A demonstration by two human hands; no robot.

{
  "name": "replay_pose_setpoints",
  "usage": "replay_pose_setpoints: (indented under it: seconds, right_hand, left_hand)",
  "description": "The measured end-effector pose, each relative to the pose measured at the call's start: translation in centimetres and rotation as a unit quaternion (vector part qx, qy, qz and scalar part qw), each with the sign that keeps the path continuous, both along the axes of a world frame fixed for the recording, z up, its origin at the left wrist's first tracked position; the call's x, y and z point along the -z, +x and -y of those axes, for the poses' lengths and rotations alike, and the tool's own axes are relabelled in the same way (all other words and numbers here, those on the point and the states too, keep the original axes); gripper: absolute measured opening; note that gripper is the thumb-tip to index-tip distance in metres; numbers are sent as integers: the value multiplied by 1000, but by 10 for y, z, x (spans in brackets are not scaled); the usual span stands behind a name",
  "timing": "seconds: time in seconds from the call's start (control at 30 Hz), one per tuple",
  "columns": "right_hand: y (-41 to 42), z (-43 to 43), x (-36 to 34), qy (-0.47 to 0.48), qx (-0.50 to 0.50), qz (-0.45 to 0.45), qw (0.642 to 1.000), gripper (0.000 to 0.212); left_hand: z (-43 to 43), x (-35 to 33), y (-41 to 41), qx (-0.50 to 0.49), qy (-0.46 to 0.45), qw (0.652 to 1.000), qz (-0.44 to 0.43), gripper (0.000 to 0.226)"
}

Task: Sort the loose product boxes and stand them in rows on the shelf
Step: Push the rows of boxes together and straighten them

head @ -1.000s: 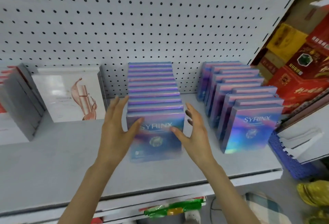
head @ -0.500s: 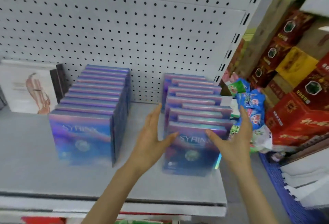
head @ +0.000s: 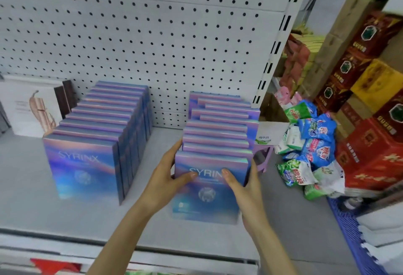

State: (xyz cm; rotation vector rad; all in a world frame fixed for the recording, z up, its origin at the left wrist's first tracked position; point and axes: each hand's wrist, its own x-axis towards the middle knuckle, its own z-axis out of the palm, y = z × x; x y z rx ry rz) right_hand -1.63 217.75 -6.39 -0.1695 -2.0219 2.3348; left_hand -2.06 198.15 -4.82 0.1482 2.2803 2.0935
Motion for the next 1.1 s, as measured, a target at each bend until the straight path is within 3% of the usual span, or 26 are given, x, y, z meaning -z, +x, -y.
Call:
replay_pose_setpoints:
  seconds: [0.17, 0.3, 0.4, 0.5, 0.53, 0.67, 1.0, 1.1]
  right_hand:
    - [-6, -9, 1, 41, -18, -7, 999, 88]
    - [-16, -26, -8, 22, -78, 10, 997, 87]
    - [-25, -36, -16, 53, -113, 18, 992, 92]
    - [-31, -38, -18, 54, -137, 28, 989, 120]
    - [-31, -37, -16, 45, -141, 28, 989, 121]
    - [-30, -25, -10, -1, -159, 36, 987, 90]
    - [-29, 18, -3, -12, -168, 34, 985, 100]
    - [-30, 25, -1, -8, -165, 31, 986, 92]
  left_hand:
    - [4, -7, -4, 13, -1, 999, 45, 88]
    - [12, -11, -15, 81, 13, 992, 96, 110]
    - [13, -17, -18, 110, 13, 988, 104, 97]
    - [13, -20, -21, 121, 17, 987, 102, 91]
    - [14, -21, -21, 122, 17, 987, 101, 90]
    - [16, -17, -20, 124, 11, 987, 101, 89]
    - [39, -23, -17, 39, 6, 993, 110, 58]
    - [42, -28, -14, 18, 1, 994, 111, 57]
